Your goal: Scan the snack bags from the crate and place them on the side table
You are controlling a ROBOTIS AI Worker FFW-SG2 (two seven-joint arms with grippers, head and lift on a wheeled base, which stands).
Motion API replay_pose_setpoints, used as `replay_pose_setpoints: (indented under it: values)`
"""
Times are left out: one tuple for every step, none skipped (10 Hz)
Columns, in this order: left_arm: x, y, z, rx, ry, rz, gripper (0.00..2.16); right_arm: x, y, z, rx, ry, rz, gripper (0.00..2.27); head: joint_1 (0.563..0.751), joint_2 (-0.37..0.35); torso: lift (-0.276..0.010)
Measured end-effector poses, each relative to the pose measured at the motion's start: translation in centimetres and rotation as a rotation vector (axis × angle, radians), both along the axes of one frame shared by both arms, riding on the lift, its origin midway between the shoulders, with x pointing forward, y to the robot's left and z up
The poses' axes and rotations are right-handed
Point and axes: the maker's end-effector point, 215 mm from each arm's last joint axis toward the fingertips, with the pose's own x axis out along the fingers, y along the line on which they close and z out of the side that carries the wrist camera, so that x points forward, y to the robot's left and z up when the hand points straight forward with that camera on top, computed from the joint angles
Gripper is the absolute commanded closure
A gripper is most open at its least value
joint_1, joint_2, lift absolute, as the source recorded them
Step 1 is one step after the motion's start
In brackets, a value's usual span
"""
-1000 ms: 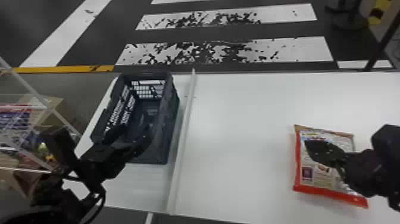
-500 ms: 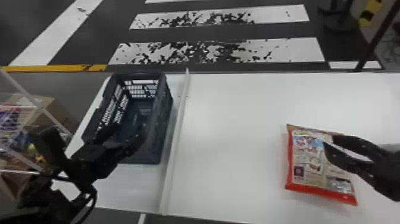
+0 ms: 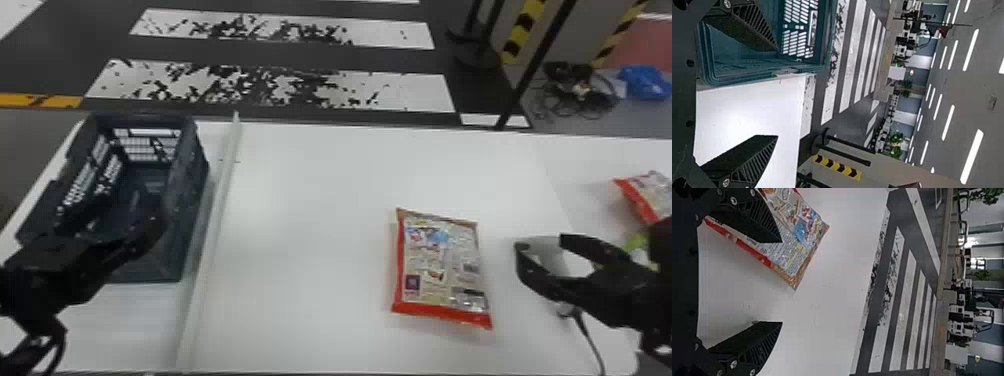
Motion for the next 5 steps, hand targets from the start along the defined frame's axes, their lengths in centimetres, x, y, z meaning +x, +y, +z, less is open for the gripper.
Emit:
replay_pose_setpoints:
  values:
    - [0.1, -0.3, 0.1, 0.013, 0.001, 0.009, 0.08, -0.4, -1.2, -1.0, -0.004, 0.017, -0.02, 0.07, 0.695, -0.13, -0.094]
    - [0.2, -0.5, -0.1, 0.027, 0.012, 0.024, 0.08, -0.7, -2.1, -2.0, -0.009, 0.031, -0.032, 0.07, 0.695, -0.148, -0.094]
    - [0.2, -0.9, -0.3, 0.034, 0.022, 0.03, 0.08, -0.9, -2.9, -2.8, -0.014, 0.044, -0.039, 0.07, 0.695, -0.158, -0.094]
    - [0.2, -1.4, -0.6, 0.044, 0.028, 0.033, 0.08, -0.9, -3.4, -3.5, -0.017, 0.058, -0.044, 0.07, 0.695, -0.174, -0.094]
    - [0.3, -1.9, -0.7, 0.054, 0.032, 0.032, 0.08, -0.8, -3.8, -4.2, -0.021, 0.07, -0.046, 0.07, 0.695, -0.187, -0.094]
